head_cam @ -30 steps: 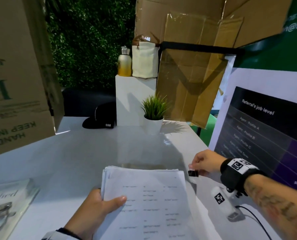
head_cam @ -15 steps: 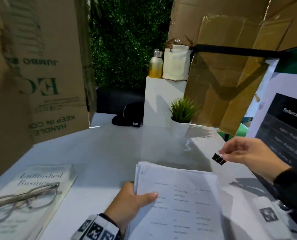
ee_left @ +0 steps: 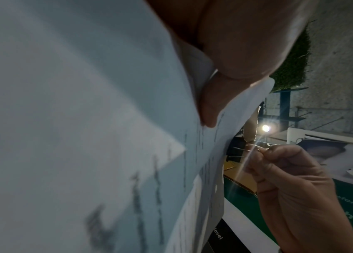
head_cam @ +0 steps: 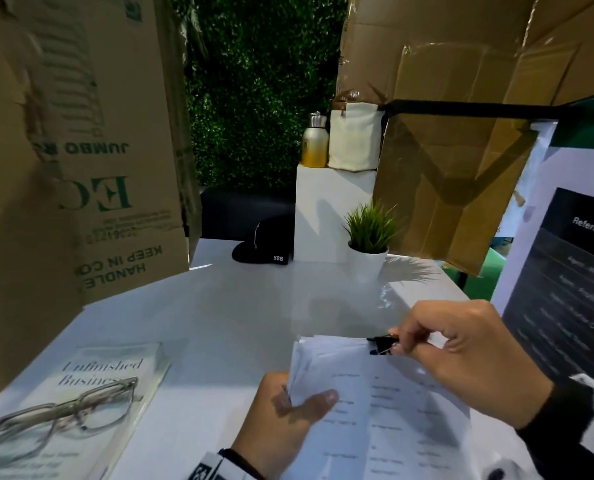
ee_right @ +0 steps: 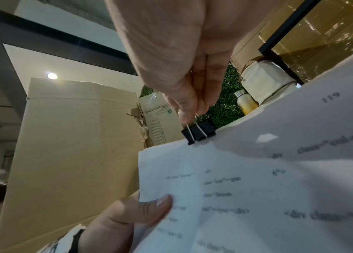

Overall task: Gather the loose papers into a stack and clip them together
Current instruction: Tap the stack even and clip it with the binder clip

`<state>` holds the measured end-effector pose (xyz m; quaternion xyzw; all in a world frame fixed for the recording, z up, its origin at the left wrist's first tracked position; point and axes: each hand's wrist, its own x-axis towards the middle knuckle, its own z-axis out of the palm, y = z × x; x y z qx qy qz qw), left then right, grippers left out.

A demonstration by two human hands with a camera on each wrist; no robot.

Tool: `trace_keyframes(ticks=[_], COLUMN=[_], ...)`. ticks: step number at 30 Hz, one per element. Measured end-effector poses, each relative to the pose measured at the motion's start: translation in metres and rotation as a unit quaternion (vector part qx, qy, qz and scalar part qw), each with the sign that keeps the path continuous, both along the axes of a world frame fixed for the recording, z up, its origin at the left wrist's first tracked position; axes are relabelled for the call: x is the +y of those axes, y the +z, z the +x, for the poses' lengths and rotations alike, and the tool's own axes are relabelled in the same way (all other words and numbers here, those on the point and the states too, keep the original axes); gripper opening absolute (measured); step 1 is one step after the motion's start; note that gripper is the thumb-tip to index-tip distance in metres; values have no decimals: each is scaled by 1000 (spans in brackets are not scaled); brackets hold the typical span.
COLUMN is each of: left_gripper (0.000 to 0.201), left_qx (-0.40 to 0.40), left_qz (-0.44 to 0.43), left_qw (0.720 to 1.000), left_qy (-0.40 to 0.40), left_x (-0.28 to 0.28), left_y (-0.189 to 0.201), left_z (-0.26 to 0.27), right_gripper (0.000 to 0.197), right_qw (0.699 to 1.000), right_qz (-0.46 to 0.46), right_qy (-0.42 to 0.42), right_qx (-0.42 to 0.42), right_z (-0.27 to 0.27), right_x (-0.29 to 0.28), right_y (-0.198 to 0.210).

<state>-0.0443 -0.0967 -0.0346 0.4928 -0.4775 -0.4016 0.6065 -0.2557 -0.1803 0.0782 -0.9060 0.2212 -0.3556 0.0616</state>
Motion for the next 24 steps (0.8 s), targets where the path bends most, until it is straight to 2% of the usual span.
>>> trace_keyframes(ticks=[6,12,14,17,19,21,24], left_gripper=[39,32,28,34,39,42,29], left_qx=[-13,0,3,-5,-7,-4,-2], left_qz=[-24,-24,-23,-6,3,8,12], left_qw=[999,999,999,999,1000,1000,1000], left_qy=[-18,-31,-37,-36,-28,-13,-11], left_x=[4,8,10,11,10,9,10], left_y=[4,14,16,17,16,15,17], left_z=[-1,-5,-6,-7,-7,-6,-8], right_gripper=[34,31,25,7,34,56,51], right_qw=[999,997,993,988,983,981,988], right_qz=[-31,45,81,118,133,90,6], right_qy=[-16,12,20,8,-14,-45,-59], right_qx=[11,62,85,102,129,165,146], right_z=[-2,-2,-3,-1,-3,-4,-3], right_x=[3,-1,-4,-3,-2,1,9], right_y=[1,23,31,39,39,36,23])
